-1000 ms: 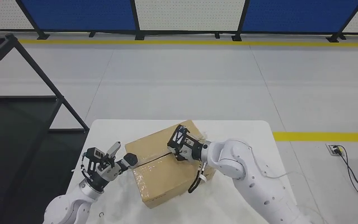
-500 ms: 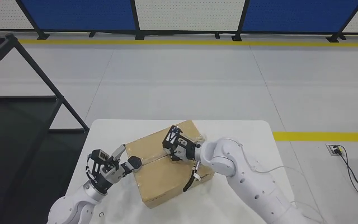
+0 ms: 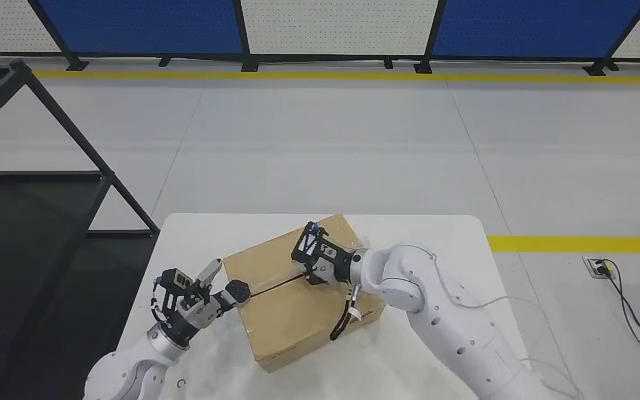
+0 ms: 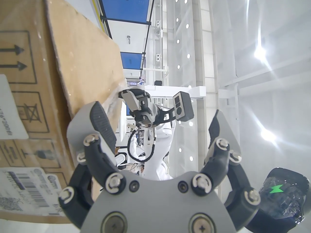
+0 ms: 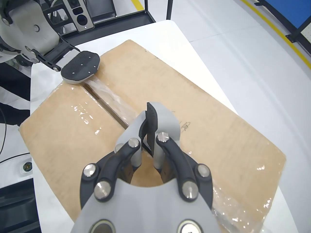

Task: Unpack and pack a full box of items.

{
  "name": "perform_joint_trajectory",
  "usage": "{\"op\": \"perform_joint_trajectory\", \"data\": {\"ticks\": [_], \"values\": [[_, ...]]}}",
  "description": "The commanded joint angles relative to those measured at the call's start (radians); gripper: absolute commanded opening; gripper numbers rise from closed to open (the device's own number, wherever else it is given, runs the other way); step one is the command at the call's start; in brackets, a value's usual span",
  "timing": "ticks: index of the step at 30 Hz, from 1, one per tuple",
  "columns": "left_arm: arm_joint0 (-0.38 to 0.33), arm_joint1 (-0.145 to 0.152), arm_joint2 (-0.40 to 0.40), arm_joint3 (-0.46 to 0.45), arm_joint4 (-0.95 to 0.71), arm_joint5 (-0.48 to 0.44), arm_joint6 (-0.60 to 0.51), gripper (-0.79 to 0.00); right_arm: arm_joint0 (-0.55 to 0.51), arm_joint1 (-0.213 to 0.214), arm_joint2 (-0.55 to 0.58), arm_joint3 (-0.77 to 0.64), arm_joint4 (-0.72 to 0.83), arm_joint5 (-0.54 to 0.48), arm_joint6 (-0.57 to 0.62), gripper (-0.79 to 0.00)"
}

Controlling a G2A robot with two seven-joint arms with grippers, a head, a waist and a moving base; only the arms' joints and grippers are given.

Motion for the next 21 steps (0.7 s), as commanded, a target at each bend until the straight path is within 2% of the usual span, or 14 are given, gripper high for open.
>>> {"op": "perform_joint_trajectory", "data": {"ticks": [1,8,14,19,20,21], "values": [[0.002,0.001,-0.007,-0.007,-0.006,-0.001,-0.002,0.000,-0.016,0.009,0.027,-0.022,-0.010,-0.013,-0.022,-0.785],[-0.001,0.001,-0.008,-0.043,-0.017,0.007,-0.010,0.000,-0.119,0.059,0.157,-0.160,-0.107,-0.074,-0.093,-0.785],[-0.030,-0.003,0.041,-0.032,0.037,0.034,0.002,0.000,-0.168,0.079,0.205,-0.208,-0.124,-0.119,-0.087,-0.785],[-0.058,-0.008,0.086,-0.001,0.091,0.037,0.045,0.000,-0.188,0.093,0.239,-0.238,-0.180,-0.169,-0.141,-0.785],[-0.061,-0.009,0.092,0.003,0.093,0.039,0.050,0.000,-0.193,0.096,0.245,-0.248,-0.197,-0.184,-0.151,-0.557],[-0.064,-0.010,0.097,0.007,0.100,0.042,0.055,0.000,-0.199,0.100,0.254,-0.256,-0.208,-0.194,-0.161,-0.065]]}}
